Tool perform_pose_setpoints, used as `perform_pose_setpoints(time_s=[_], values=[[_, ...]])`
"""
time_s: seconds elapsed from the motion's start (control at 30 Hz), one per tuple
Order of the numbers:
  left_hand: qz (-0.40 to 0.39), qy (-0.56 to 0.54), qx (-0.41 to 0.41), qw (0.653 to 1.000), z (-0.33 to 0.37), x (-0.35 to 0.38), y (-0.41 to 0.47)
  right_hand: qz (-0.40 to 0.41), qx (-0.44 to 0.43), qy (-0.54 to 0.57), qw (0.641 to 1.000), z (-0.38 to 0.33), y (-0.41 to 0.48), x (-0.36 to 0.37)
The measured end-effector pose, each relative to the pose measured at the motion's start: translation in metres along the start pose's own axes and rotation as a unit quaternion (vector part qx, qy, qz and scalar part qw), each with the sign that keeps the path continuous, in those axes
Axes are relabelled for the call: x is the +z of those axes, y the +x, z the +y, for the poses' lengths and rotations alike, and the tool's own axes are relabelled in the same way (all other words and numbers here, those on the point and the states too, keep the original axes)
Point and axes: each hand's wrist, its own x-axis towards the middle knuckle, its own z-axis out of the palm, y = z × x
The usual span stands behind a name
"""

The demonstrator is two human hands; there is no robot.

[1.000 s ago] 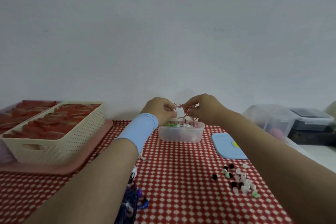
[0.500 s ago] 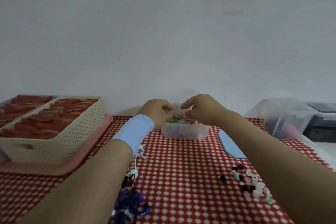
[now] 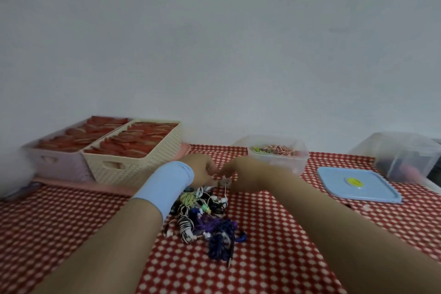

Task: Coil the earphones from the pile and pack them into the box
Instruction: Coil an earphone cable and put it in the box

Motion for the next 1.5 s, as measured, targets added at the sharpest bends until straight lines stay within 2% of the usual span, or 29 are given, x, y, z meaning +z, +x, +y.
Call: perform_pose_setpoints(time_s=[0.17,0.33,0.43,0.53,0.63,0.7,0.83,0.9,1.07,1.13,1.2,1.33,1.4,1.5], values=[[-0.012,0.018,0.006,1.0,-0.014,0.0,-0.007,0.007,0.043,-0.023,0.999,-0.002,0.005,0.014],[0.024,0.002,0.032,0.999,-0.001,-0.008,-0.016,0.102,0.051,0.112,0.987,0.011,-0.006,-0.003],[0.053,-0.099,0.066,0.991,0.01,-0.007,-0.012,0.164,0.065,0.181,0.968,0.021,-0.015,-0.015],[0.103,-0.168,0.068,0.978,0.025,-0.006,-0.008,0.189,0.076,0.287,0.936,0.032,-0.028,-0.023],[0.147,-0.222,0.087,0.96,0.043,-0.008,-0.005,0.149,0.076,0.431,0.887,0.04,-0.046,-0.03],[0.156,-0.254,0.104,0.949,0.058,-0.007,-0.004,0.127,0.069,0.466,0.873,0.048,-0.062,-0.033],[0.15,-0.307,0.118,0.932,0.09,0.001,-0.003,0.134,0.072,0.452,0.879,0.07,-0.098,-0.038],[0.148,-0.297,0.124,0.935,0.106,0.011,-0.002,0.126,0.095,0.458,0.875,0.086,-0.118,-0.039],[0.087,-0.2,0.128,0.967,0.127,0.047,0.0,0.046,0.15,0.392,0.906,0.116,-0.148,-0.028],[0.054,-0.131,0.101,0.985,0.128,0.062,0.002,0.025,0.153,0.378,0.913,0.121,-0.154,-0.02],[0.028,-0.078,0.058,0.995,0.125,0.071,0.004,0.031,0.156,0.359,0.92,0.124,-0.157,-0.016],[-0.001,0.025,-0.012,1.0,0.12,0.074,0.004,0.101,0.162,0.262,0.946,0.134,-0.162,-0.019],[0.025,0.046,-0.007,0.999,0.123,0.075,0.003,0.113,0.168,0.222,0.954,0.138,-0.164,-0.021],[0.112,-0.037,0.088,0.989,0.137,0.078,-0.001,0.093,0.178,0.177,0.964,0.143,-0.165,-0.016]])
